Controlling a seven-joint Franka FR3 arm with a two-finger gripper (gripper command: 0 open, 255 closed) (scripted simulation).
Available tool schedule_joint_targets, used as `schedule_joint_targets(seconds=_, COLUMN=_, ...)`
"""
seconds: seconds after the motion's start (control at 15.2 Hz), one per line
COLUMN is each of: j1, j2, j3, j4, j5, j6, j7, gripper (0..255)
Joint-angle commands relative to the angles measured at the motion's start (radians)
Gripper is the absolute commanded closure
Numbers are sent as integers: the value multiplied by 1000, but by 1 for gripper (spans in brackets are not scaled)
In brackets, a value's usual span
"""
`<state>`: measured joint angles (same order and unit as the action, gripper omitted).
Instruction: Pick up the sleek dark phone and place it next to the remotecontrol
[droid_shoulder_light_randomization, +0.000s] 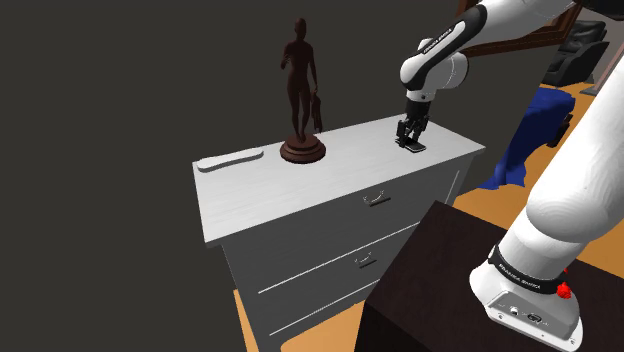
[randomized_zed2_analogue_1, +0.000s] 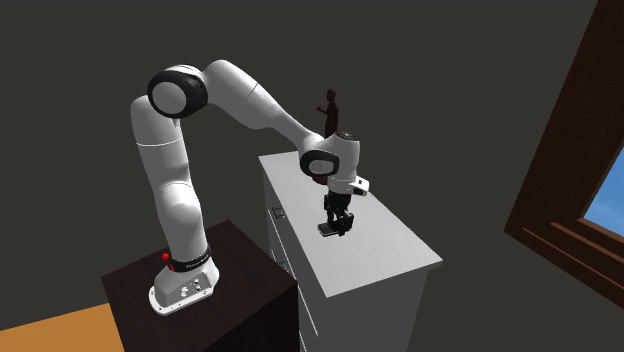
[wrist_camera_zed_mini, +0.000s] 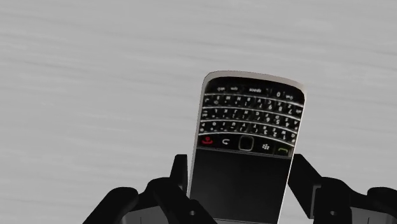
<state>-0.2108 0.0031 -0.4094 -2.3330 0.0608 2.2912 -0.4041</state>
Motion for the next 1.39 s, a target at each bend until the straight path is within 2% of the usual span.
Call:
schedule_joint_targets(seconds=0.0, j1=0, j2=1, j3=0, j4=-1, j5=0, j6=0, j7=0, gripper=255)
schedule_joint_targets(seconds=0.46, j1=0, j2=1, j3=0, j4=-1, j5=0, j6=0, j7=0, gripper=255)
schedule_joint_targets(seconds=1.32, j1=0, j2=-105, j3=7, j4=78, j5=-55, j6=-176, j7=47, gripper=255)
